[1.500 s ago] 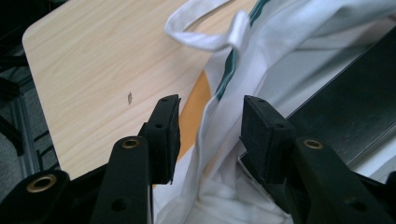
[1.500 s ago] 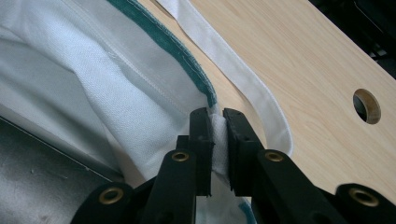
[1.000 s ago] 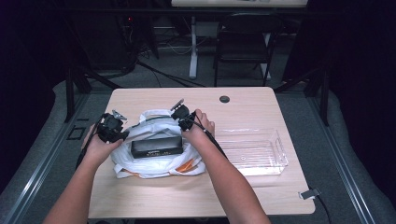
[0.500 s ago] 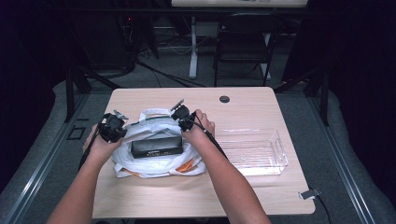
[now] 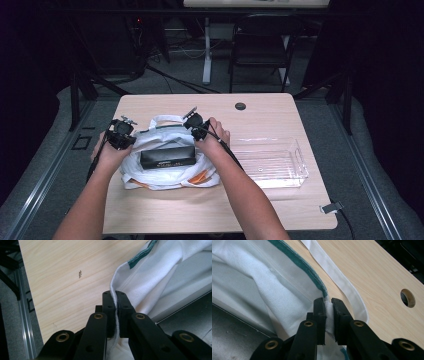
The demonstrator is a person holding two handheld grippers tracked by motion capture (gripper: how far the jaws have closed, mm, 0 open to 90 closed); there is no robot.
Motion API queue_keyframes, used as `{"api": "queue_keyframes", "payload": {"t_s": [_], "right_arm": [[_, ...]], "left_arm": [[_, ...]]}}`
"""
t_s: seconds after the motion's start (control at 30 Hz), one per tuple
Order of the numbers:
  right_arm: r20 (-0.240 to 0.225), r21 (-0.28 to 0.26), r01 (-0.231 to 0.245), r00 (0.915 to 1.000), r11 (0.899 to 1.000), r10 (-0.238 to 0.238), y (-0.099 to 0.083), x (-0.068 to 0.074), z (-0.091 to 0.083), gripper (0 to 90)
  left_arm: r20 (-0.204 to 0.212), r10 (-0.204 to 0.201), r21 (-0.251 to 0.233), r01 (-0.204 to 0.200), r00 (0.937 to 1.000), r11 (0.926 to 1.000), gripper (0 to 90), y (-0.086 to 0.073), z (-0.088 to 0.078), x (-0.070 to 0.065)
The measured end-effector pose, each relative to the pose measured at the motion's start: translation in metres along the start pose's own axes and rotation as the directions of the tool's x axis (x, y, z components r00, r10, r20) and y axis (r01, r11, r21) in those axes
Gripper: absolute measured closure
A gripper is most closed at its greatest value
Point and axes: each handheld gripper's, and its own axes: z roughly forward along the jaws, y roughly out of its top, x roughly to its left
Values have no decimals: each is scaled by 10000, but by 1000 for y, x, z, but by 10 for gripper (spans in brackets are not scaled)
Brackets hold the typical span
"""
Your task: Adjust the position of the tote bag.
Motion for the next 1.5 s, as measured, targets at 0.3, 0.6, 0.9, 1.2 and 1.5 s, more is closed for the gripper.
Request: {"api": "queue_keyframes", "payload": {"t_s": [0.3,0.6,0.9,1.2,1.5], "right_arm": [[14,-41,-102,9999,9999,102,0,1,3,823],[-601,-595,-477,9972,9971,441,0,-2,-8,779],[-942,-893,-417,9950,9951,333,-2,-7,-31,729],[-1094,-759,-596,9927,9953,511,-10,-20,-43,709],[-1244,-315,-693,9901,9971,649,-18,-22,-35,751]], "left_arm": [[-31,-59,161,59,10000,9999,877,2,6,0],[-11,-121,300,122,9999,9995,878,0,10,0],[-63,-134,292,136,9999,9995,878,-1,12,-1],[-100,-229,293,232,9997,9993,878,-1,12,-2],[-165,-155,346,160,9997,9993,878,0,14,-3]]}}
